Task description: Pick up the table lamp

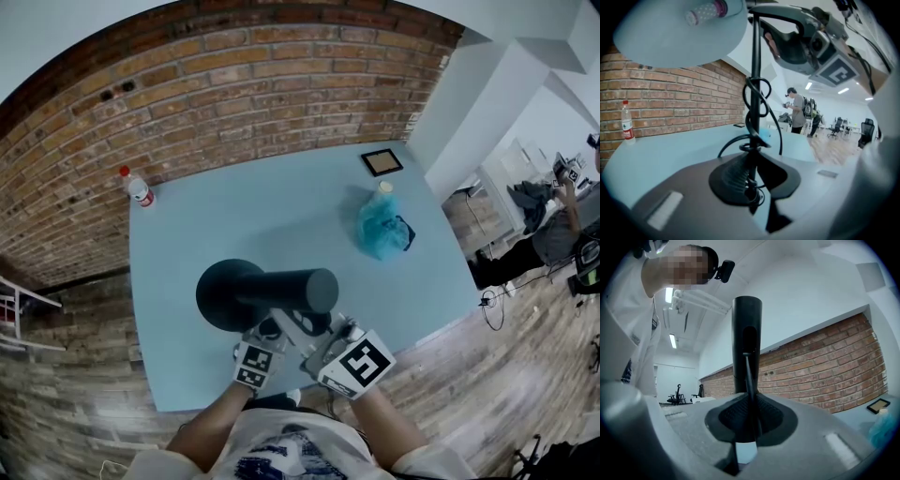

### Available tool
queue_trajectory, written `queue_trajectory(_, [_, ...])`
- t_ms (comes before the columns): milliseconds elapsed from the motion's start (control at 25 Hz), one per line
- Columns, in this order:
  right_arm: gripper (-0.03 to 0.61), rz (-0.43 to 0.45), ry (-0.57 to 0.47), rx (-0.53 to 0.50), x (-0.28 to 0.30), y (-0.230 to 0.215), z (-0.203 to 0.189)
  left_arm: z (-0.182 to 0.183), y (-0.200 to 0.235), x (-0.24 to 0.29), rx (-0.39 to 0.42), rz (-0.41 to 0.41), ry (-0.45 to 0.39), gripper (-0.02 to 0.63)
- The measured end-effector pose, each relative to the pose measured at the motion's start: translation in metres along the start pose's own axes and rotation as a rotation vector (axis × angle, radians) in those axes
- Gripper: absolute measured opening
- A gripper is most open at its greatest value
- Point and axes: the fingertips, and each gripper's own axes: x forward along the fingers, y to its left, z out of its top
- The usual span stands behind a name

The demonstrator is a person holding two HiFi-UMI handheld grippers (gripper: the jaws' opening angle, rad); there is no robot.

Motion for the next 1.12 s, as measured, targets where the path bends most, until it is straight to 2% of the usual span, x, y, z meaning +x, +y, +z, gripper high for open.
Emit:
queue_trajectory(640, [0.043,0.004,-0.005,0.011,-0.009,0.014,0.01,0.001,-0.013,-0.023,0.006,-0.005,-0.003,0.044])
queue_trajectory(1120, [0.041,0.035,-0.055,-0.025,-0.016,0.032,0.046,0.03,-0.014,-0.044,0.053,0.018,-0.046,0.044])
